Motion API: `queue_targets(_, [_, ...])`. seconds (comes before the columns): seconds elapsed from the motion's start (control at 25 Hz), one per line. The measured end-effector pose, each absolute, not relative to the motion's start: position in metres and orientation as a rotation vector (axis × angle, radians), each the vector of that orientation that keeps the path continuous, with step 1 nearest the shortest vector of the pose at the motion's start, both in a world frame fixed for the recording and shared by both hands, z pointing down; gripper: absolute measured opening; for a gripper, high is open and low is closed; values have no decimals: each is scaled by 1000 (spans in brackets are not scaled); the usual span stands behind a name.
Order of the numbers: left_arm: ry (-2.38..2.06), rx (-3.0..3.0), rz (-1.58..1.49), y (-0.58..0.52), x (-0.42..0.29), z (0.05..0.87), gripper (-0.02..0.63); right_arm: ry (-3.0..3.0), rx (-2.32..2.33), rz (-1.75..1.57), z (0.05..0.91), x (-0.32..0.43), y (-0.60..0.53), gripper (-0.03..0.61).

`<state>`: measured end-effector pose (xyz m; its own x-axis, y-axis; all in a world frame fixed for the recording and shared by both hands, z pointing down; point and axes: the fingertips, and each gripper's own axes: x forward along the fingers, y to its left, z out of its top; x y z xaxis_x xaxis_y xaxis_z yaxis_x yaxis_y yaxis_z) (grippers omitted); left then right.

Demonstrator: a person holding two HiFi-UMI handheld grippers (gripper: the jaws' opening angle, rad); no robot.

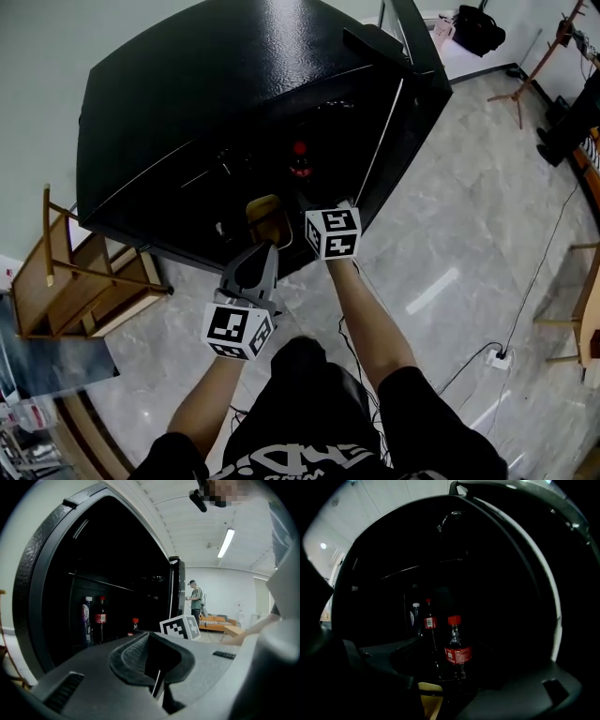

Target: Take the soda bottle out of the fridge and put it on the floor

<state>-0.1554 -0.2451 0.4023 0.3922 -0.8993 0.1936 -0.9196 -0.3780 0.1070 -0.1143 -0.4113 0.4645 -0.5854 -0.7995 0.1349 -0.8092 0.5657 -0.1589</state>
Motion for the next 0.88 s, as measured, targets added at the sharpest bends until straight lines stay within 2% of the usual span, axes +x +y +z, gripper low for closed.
queue_targets(0.88, [-1594,2412,178,-260,-177,443,7,-2442,1698,190,500,-132,-464,318])
